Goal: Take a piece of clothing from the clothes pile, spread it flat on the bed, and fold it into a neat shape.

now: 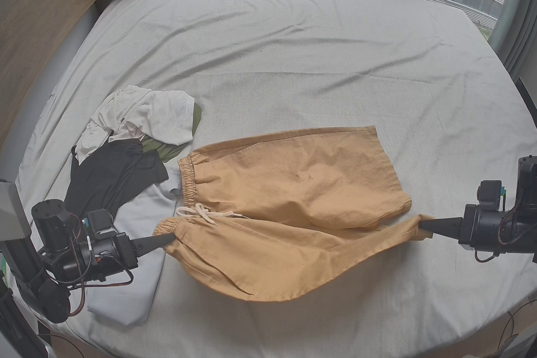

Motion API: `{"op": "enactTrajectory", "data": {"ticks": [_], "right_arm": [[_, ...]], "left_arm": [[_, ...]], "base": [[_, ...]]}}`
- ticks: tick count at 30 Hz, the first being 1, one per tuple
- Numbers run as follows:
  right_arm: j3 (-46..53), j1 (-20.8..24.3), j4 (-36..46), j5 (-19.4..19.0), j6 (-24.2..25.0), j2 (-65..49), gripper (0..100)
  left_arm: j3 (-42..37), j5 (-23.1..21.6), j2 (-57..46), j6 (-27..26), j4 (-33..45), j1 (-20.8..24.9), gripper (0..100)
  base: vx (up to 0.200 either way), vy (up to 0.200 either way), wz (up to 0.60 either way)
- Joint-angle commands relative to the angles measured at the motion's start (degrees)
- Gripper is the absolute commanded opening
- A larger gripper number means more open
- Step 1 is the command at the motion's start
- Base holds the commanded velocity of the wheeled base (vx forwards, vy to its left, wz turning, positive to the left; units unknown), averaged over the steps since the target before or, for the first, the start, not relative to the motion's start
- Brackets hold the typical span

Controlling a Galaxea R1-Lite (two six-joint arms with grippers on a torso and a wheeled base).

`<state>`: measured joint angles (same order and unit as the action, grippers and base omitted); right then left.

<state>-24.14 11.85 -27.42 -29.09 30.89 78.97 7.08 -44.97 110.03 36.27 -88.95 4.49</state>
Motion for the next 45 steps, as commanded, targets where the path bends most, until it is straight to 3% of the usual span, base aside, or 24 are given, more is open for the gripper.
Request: {"op": "enactTrajectory", "data": {"ticks": [1, 5, 14, 32, 45], "right_arm": [[-2.1, -0.5, -0.1, 0.0, 0.1, 0.2, 0], [-3.8, -1.6, 0.1, 0.0, 0.1, 0.6, 0], [-9.5, -2.6, 4.7, -0.1, 0.7, 1.4, 0], [-15.9, -2.8, 9.8, -0.2, 0.9, 1.4, 0], [-19.9, -3.0, 13.5, -0.2, 0.9, 0.8, 0]], "left_arm": [[2.9, 0.1, -2.9, 4.1, -0.1, 0.0, 0], [4.3, 0.8, -4.1, 7.7, -0.1, 0.0, 0], [4.3, 4.1, -3.4, 6.8, -0.1, 1.2, 0], [5.8, 4.3, -2.7, 7.3, -0.1, 1.2, 0], [7.7, 4.5, -4.1, 12.0, -0.1, 0.6, 0]], "base": [[0.000, 0.000, 0.00], [0.000, 0.000, 0.00], [0.000, 0.000, 0.00], [0.000, 0.000, 0.00], [0.000, 0.000, 0.00]]}}
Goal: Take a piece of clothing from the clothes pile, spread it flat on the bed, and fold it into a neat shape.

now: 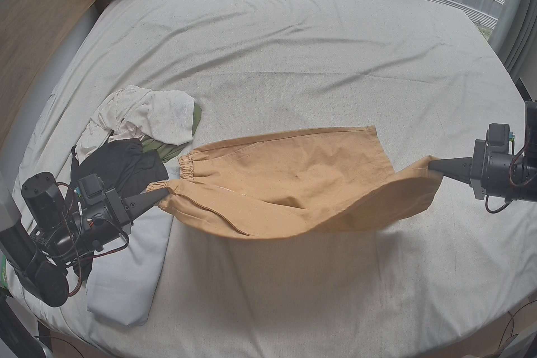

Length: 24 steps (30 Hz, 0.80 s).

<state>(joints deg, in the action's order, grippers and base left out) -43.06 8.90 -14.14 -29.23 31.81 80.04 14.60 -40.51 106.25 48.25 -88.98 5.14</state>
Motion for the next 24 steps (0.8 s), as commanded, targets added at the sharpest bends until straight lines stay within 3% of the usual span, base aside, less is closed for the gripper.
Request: {"op": "enactTrajectory", "data": {"ticks": [1, 9, 17, 24], "right_arm": [[-1.0, 0.0, 0.3, 0.0, 0.0, -0.2, 0], [-3.3, 0.0, 3.1, 0.0, 0.1, -0.2, 0], [-3.9, -3.0, 2.4, -1.2, 0.4, 4.8, 0], [-8.3, -3.5, 2.8, -1.5, 0.5, 8.3, 0]], "left_arm": [[0.2, 0.0, -0.3, 0.0, -0.1, 0.0, 0], [0.0, 0.0, 0.0, 0.1, -0.1, 0.0, 0], [1.1, 0.3, 3.5, 0.1, 0.0, 0.2, 0], [6.2, 8.2, 8.7, -0.1, -0.1, 1.1, 0]], "base": [[0.000, 0.000, 0.00], [0.000, 0.000, 0.00], [0.000, 0.000, 0.00], [0.000, 0.000, 0.00]]}}
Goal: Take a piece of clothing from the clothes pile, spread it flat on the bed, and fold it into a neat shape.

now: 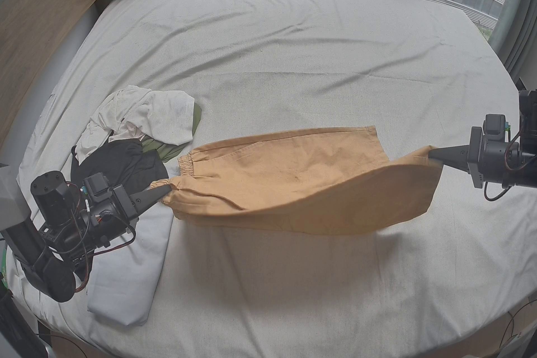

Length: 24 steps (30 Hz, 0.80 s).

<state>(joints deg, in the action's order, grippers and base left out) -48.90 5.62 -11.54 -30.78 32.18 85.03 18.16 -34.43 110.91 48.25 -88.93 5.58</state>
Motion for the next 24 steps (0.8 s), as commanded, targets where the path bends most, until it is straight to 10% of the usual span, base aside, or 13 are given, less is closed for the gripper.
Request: {"op": "enactTrajectory", "data": {"ticks": [1, 24], "right_arm": [[-2.4, -0.3, 0.2, 0.0, 0.1, 3.3, 0], [-11.7, -0.4, 0.0, 0.4, 0.5, 14.3, 0]], "left_arm": [[2.7, 2.1, 4.1, -0.1, -0.1, 0.7, 0], [8.8, 6.8, 9.6, -0.2, -0.1, 2.1, 0]], "base": [[0.000, 0.000, 0.00], [0.000, 0.000, 0.00]]}}
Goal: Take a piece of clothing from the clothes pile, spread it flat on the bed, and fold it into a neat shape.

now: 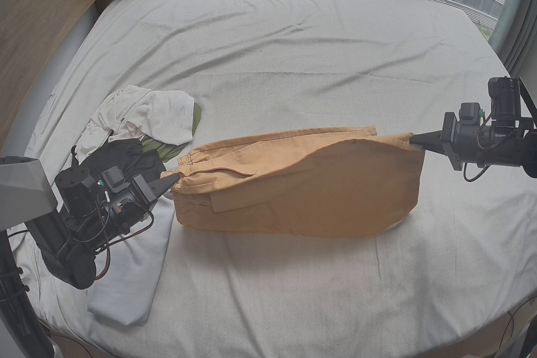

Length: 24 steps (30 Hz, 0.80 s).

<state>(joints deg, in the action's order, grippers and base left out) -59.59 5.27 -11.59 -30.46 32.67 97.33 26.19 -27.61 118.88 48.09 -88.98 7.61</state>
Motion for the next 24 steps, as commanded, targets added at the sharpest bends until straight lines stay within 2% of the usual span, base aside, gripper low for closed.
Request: {"op": "enactTrajectory", "data": {"ticks": [1, 24], "right_arm": [[-1.2, -0.2, -0.1, 0.1, 0.0, 2.3, 0], [-9.6, -1.1, -0.8, 0.0, -0.2, 10.3, 0]], "left_arm": [[0.9, 0.1, 1.8, 0.0, -0.1, 0.0, 0], [5.5, 2.1, 4.8, 0.0, -0.1, 0.1, 0]], "base": [[0.000, 0.000, 0.00], [0.000, 0.000, 0.00]]}}
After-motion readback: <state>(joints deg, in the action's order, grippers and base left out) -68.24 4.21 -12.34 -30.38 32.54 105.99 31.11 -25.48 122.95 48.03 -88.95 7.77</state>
